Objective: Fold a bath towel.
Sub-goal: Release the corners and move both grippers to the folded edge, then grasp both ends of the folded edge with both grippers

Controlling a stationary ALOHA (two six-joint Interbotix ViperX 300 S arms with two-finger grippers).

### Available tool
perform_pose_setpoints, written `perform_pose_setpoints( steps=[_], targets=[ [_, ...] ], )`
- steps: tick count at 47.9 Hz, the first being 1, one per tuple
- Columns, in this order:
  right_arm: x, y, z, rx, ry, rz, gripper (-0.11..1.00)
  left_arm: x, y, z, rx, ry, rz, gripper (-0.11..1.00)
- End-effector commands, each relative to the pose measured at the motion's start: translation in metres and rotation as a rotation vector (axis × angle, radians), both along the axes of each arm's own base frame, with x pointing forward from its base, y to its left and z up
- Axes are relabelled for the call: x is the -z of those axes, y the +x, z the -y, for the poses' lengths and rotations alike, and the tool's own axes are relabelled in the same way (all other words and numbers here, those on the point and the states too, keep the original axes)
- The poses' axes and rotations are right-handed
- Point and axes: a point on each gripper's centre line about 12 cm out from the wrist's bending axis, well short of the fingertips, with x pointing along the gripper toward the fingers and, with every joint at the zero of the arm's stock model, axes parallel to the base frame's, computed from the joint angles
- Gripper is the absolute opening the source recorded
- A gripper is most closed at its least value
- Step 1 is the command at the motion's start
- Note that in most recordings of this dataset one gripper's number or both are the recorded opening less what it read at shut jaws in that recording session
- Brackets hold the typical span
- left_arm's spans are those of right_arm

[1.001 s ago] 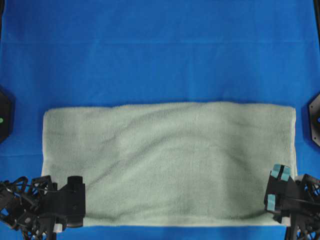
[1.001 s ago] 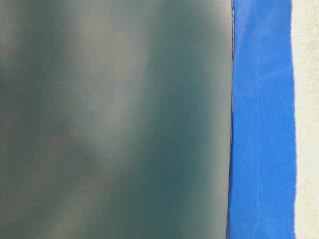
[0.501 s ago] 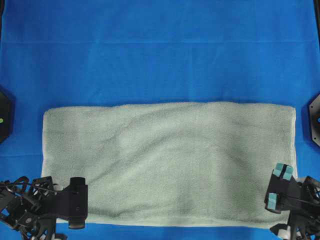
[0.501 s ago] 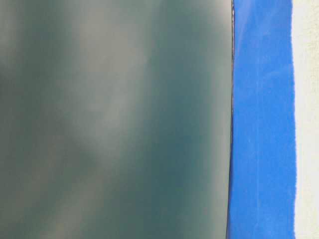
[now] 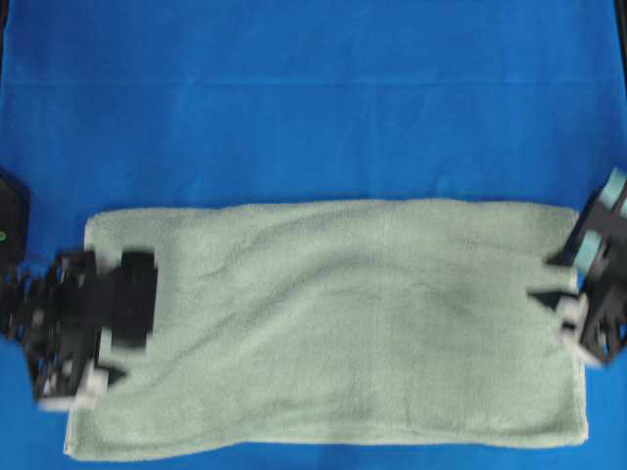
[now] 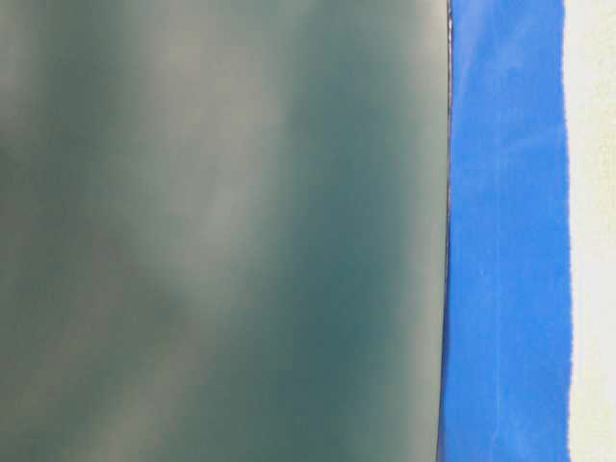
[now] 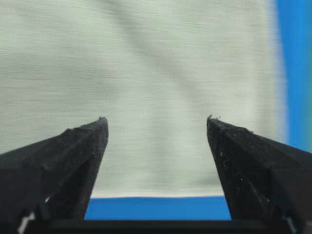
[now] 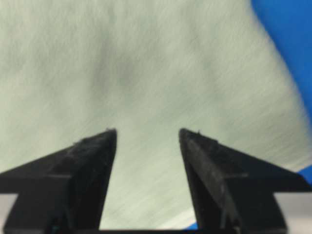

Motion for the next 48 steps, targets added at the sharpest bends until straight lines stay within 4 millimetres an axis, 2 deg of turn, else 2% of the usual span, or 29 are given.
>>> perform_pose_setpoints(
  steps=[1, 8, 15, 24, 32, 43, 48],
  targets=[
    [0.004, -0.003, 0.02, 0.028, -0.006, 0.032, 0.57, -0.001, 0.001, -0.031, -0.066, 0.019, 0.034, 0.78],
    [0.031, -0.006, 0.044, 0.018, 0.001, 0.042, 0.57, 0.021, -0.003, -0.081, -0.179, 0.065, 0.058, 0.78],
    [0.058, -0.006, 0.066, 0.037, 0.007, 0.027, 0.57, 0.044, -0.007, -0.109, -0.215, 0.115, 0.078, 0.78],
    [0.087, 0.002, 0.073, -0.006, 0.047, 0.021, 0.57, 0.068, -0.004, -0.117, -0.165, 0.167, 0.067, 0.78],
    [0.112, 0.002, 0.085, 0.011, 0.024, -0.1, 0.57, 0.089, -0.001, -0.13, -0.158, 0.2, 0.016, 0.78],
    [0.129, 0.01, 0.088, 0.001, 0.025, -0.167, 0.57, 0.102, 0.001, -0.137, -0.152, 0.217, 0.008, 0.78],
    [0.13, 0.01, 0.087, -0.003, 0.031, -0.164, 0.55, 0.104, -0.003, -0.136, -0.153, 0.211, -0.026, 0.71]
  ],
)
